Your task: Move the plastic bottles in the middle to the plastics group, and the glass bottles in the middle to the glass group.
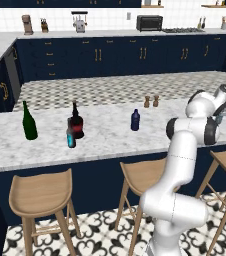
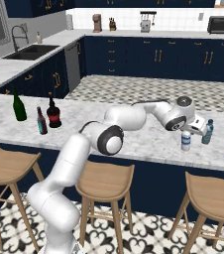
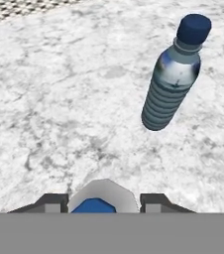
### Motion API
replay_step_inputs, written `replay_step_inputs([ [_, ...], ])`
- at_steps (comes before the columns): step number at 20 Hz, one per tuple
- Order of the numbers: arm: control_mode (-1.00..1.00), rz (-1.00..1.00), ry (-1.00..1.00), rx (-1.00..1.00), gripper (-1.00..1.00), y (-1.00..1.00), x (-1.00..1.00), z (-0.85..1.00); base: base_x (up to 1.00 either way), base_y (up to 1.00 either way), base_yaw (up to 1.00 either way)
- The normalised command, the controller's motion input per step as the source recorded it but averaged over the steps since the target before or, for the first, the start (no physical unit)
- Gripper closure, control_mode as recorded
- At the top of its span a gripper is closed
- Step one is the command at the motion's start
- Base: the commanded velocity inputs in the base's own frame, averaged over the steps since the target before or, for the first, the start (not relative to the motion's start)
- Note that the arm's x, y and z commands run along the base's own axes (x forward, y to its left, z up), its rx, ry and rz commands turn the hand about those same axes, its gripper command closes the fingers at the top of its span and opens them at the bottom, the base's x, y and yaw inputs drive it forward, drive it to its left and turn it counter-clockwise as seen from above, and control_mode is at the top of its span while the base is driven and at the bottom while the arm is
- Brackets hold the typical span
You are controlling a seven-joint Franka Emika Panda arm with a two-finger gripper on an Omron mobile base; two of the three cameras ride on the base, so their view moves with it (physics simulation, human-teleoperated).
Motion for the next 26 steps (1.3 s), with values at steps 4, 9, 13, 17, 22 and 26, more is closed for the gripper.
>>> replay_step_inputs([
  [4,-1.0,0.0,0.01,0.0,1.0,0.0,0.19,-0.35,0.0,0.0,0.0],
  [9,-1.0,0.0,0.01,0.0,1.0,0.0,0.17,-0.33,0.0,0.0,0.0],
  [13,-1.0,0.0,0.08,0.0,-1.0,0.04,0.0,-0.51,0.0,0.0,0.0],
  [17,-1.0,0.0,0.04,0.0,-1.0,0.04,0.05,-0.32,0.0,0.0,0.0],
  [22,-1.0,0.0,0.0,0.0,-1.0,0.0,-0.12,-0.16,0.0,0.0,0.0],
  [26,-1.0,0.0,-0.02,0.0,-1.0,0.03,-0.29,-0.1,0.0,0.0,0.0],
])
